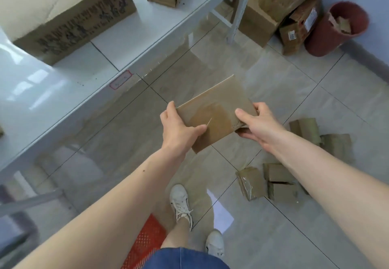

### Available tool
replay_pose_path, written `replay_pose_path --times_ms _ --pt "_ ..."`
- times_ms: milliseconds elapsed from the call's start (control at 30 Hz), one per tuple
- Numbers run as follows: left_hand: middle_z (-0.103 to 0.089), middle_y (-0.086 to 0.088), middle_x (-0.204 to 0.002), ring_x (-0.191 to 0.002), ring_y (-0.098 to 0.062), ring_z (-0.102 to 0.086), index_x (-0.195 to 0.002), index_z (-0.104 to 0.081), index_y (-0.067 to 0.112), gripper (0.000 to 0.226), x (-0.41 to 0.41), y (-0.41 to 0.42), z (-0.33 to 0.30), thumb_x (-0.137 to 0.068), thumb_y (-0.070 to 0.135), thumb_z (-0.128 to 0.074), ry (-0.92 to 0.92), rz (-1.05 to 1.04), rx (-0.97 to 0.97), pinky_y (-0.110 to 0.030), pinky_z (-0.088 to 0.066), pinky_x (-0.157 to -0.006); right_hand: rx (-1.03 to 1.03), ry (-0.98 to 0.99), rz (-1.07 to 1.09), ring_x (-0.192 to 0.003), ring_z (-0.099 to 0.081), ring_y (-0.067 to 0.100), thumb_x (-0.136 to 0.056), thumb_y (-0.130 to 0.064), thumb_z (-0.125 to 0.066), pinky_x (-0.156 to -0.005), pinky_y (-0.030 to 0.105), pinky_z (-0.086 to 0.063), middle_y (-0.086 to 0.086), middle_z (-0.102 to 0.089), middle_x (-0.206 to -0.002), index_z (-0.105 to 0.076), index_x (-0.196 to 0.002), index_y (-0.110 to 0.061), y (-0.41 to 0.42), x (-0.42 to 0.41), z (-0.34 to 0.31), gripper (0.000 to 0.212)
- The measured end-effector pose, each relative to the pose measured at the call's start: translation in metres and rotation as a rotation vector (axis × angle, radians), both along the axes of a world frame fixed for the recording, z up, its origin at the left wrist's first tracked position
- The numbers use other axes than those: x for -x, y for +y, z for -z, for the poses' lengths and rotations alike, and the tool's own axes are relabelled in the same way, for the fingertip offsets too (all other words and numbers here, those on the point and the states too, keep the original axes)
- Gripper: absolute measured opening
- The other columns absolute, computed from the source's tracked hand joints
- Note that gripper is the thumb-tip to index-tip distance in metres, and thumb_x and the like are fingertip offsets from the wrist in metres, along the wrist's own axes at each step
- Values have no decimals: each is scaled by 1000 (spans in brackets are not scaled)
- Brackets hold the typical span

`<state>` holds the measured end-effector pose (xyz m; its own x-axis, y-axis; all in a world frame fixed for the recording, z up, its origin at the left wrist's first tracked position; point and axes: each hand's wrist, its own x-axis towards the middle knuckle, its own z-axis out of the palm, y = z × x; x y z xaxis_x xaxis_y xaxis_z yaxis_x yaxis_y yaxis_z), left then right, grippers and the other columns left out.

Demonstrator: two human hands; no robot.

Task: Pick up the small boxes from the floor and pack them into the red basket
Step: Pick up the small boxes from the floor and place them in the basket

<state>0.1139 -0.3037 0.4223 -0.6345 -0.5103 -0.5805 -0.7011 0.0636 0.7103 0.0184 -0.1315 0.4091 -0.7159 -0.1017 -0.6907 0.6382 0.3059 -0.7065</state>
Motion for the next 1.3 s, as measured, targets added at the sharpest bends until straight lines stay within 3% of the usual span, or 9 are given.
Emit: replay_pose_path --times_ms 200,300,400,533,667,933,1033,1200,1300 --pt "-25 -1 -152 -136 -19 -37 -156 -3 31 115 -103 9 10 -73 28 -84 21 -168 2 -38 -37 -112 -13 45 -141 -107 -66 25 -89 -25 -69 -86 46 -59 1 -58 -119 -44 -124 -19 -10 -78 3 43" --pt "-35 -4 -146 -132 -21 -43 -153 -14 21 117 -154 13 14 -62 37 -87 6 -270 -1 -39 -41 -109 -8 38 -183 -105 -67 25 -91 -25 -67 -84 43 -60 0 -58 -112 -43 -120 -19 -13 -120 2 38" --pt "-49 -3 -132 -119 -21 -55 -133 -35 14 98 -209 12 22 -55 44 -86 -12 -372 -16 -38 -51 -97 1 9 -242 -104 -67 26 -93 -23 -65 -81 40 -60 -1 -59 -107 -42 -119 -18 -24 -165 2 35" --pt "-56 -2 -122 -111 -18 -60 -110 -42 21 74 -277 5 27 -55 49 -84 -22 -455 -13 -38 -54 -91 -33 -38 -311 -101 -69 29 -93 -25 -65 -82 41 -60 7 -60 -117 -41 -127 -12 -46 -221 7 43" --pt "-47 -1 -128 -116 -17 -55 -122 -47 22 72 -351 -17 34 -63 39 -84 -10 -521 1 -41 -51 -100 4 -93 -356 -99 -67 32 -95 -21 -63 -76 39 -59 0 -56 -101 -41 -127 -8 -79 -288 19 41" --pt "-50 4 -135 -122 -16 -52 -144 -39 26 77 -501 -54 68 -77 13 -75 -35 -490 -43 -35 -44 -106 -6 -178 -315 -106 -65 38 -99 -20 -56 -72 36 -56 3 -53 -103 -39 -121 -10 -123 -436 63 30" --pt "-56 4 -132 -115 -13 -56 -135 -41 25 63 -541 -61 90 -82 11 -72 -39 -478 -82 -33 -48 -101 -31 -179 -288 -103 -65 35 -100 -20 -53 -66 34 -56 7 -55 -107 -39 -124 -8 -132 -476 90 30" --pt "-35 3 -135 -117 -14 -46 -148 -33 28 65 -574 -62 148 -91 23 -63 -84 -463 -122 -27 -37 -108 -142 -124 -336 -100 -68 31 -95 -27 -52 -87 51 -58 12 -61 -114 -40 -128 -9 -141 -521 164 40" --pt "-36 0 -143 -128 -17 -44 -150 -32 23 63 -581 -64 192 -93 23 -60 -109 -471 -135 -29 -35 -108 -221 -82 -391 -107 -66 34 -67 -49 -50 -92 54 -55 11 -63 -119 -43 -126 -16 -138 -525 241 68"
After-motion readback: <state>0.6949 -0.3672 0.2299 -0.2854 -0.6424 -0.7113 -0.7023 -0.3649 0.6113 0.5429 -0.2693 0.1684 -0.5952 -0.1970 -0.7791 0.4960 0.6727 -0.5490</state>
